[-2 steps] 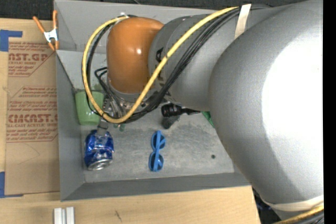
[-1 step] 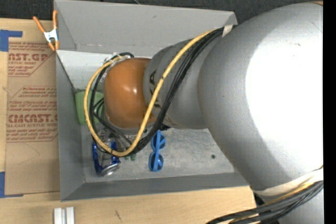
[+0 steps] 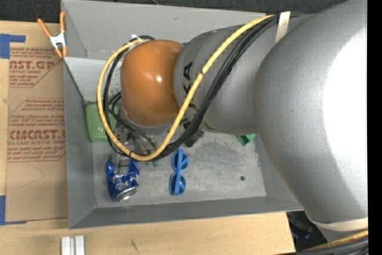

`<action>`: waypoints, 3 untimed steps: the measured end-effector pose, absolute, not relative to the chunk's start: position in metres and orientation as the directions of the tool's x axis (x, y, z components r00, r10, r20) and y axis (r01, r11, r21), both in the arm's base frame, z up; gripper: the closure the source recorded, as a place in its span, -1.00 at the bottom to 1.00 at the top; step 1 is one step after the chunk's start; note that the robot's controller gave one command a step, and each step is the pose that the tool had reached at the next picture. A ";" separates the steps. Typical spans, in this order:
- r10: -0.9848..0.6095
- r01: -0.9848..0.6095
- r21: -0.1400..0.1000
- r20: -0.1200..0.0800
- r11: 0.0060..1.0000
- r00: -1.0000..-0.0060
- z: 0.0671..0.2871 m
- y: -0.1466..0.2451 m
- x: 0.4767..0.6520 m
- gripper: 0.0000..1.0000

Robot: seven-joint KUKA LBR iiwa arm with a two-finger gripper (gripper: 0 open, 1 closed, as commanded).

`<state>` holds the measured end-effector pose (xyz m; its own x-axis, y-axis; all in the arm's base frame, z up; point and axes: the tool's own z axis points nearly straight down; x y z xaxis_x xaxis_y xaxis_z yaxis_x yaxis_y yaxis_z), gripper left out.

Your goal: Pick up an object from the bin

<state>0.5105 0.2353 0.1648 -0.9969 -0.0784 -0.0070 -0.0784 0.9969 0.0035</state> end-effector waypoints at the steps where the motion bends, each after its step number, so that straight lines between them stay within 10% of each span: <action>1: -0.453 -0.453 0.004 -0.016 0.891 -0.891 0.092 0.244 0.515 1.00; 2: -0.453 -0.453 0.003 -0.005 0.892 -0.892 0.085 0.241 0.511 -1.00; 3: -0.631 -0.631 -0.001 0.002 0.776 -0.776 0.074 0.159 0.505 -1.00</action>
Offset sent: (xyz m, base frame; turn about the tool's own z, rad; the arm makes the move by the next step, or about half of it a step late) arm 0.0000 0.0035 -0.0806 -0.3908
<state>0.5049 0.1586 0.0739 -0.7761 -0.6307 0.0020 -0.6307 0.7761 -0.0010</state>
